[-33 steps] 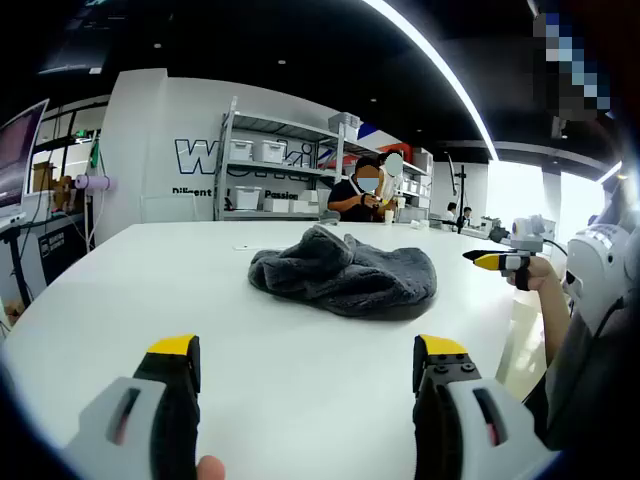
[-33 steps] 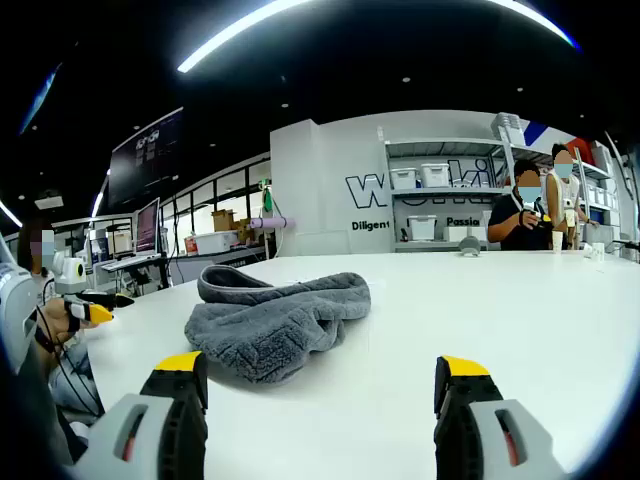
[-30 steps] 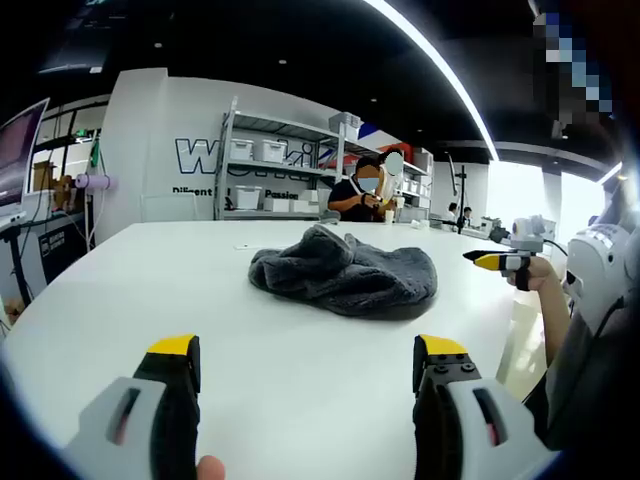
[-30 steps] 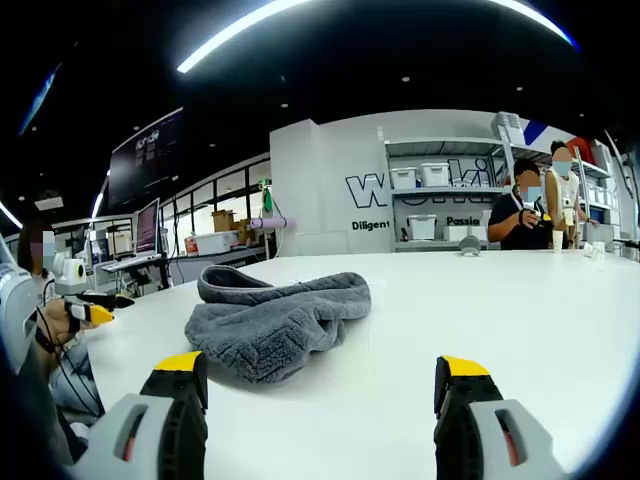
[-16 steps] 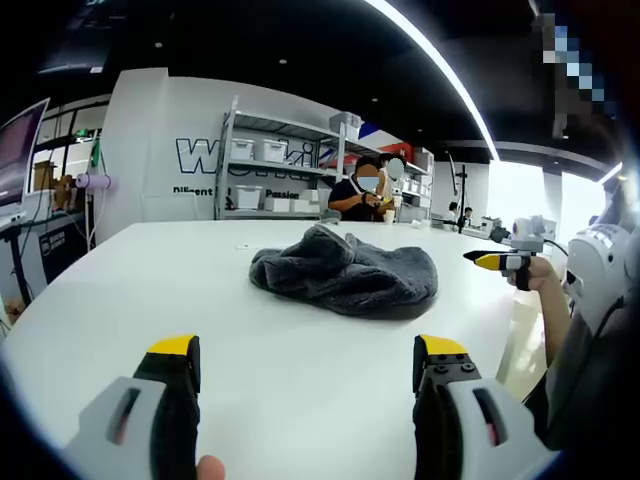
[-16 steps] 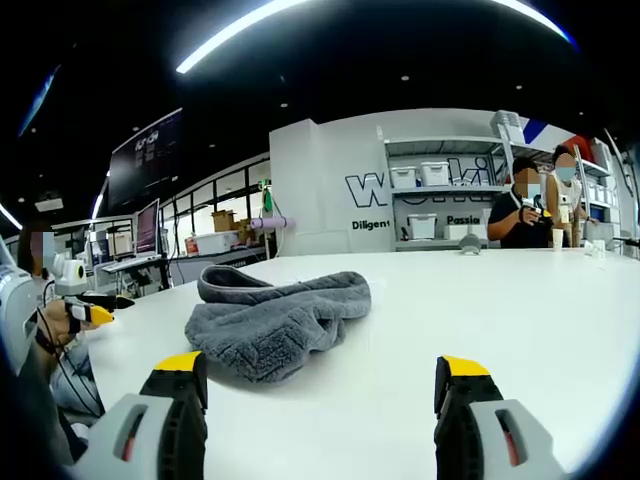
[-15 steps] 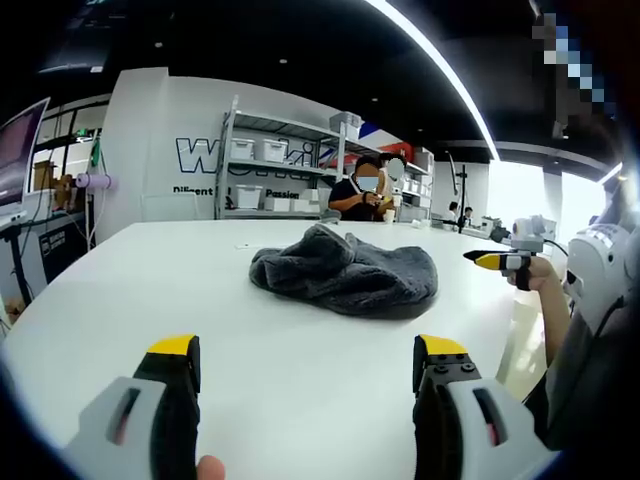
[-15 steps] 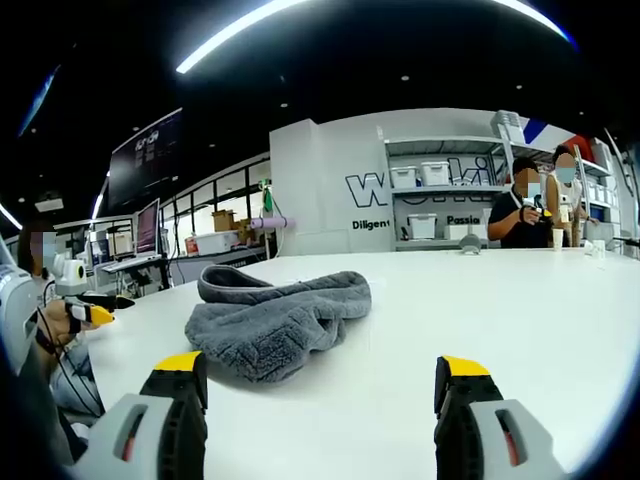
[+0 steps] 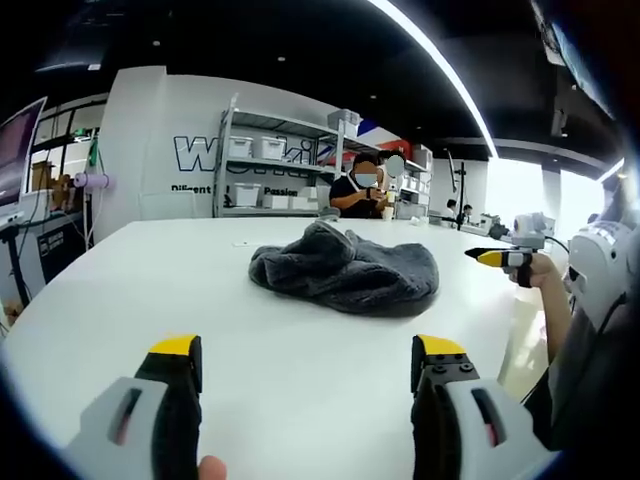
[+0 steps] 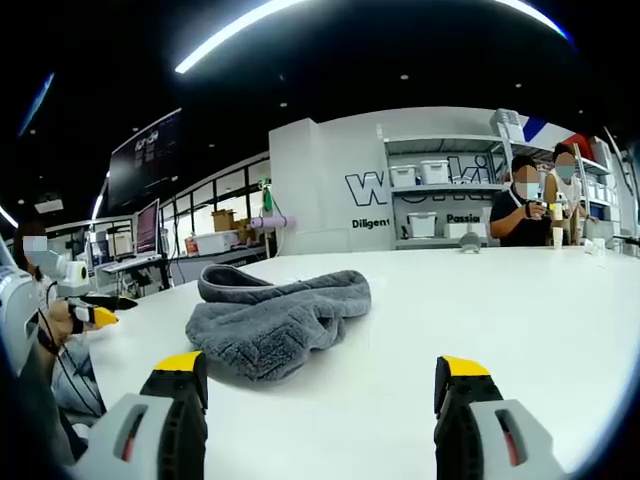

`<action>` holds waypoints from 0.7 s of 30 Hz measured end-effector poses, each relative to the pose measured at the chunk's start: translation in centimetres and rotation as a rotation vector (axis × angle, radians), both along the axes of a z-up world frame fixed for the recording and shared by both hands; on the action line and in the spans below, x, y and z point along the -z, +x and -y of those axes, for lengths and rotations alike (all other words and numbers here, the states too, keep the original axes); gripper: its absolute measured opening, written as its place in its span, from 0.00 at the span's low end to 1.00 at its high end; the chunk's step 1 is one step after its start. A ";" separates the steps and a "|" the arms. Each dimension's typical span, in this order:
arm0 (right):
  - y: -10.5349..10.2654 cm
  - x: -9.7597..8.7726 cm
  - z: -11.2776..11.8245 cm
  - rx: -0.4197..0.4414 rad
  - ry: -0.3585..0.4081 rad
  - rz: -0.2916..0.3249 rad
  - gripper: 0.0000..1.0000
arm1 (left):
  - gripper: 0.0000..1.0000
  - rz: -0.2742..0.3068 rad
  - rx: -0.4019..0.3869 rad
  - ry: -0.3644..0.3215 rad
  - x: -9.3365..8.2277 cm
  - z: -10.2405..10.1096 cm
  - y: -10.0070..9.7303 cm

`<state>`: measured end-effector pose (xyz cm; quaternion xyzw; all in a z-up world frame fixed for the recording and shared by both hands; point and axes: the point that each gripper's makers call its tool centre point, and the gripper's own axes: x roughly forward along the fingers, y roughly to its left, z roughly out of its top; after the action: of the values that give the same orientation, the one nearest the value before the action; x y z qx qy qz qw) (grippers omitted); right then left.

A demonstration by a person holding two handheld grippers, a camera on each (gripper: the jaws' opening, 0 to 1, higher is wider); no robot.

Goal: Fold the towel on the table until its edges align and the towel forms a compact rectangular stack.

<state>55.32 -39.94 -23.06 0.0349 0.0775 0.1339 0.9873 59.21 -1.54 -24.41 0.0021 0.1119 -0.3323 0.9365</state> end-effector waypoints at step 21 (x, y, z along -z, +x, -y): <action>-1.3 -0.4 0.3 0.003 0.008 0.014 0.98 | 0.79 0.037 0.264 0.116 -0.9 4.1 6.6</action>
<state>54.01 -40.21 -22.65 0.0382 0.0699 0.1332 0.9879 65.85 -5.65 -23.53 0.0769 0.1124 -0.4454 0.8849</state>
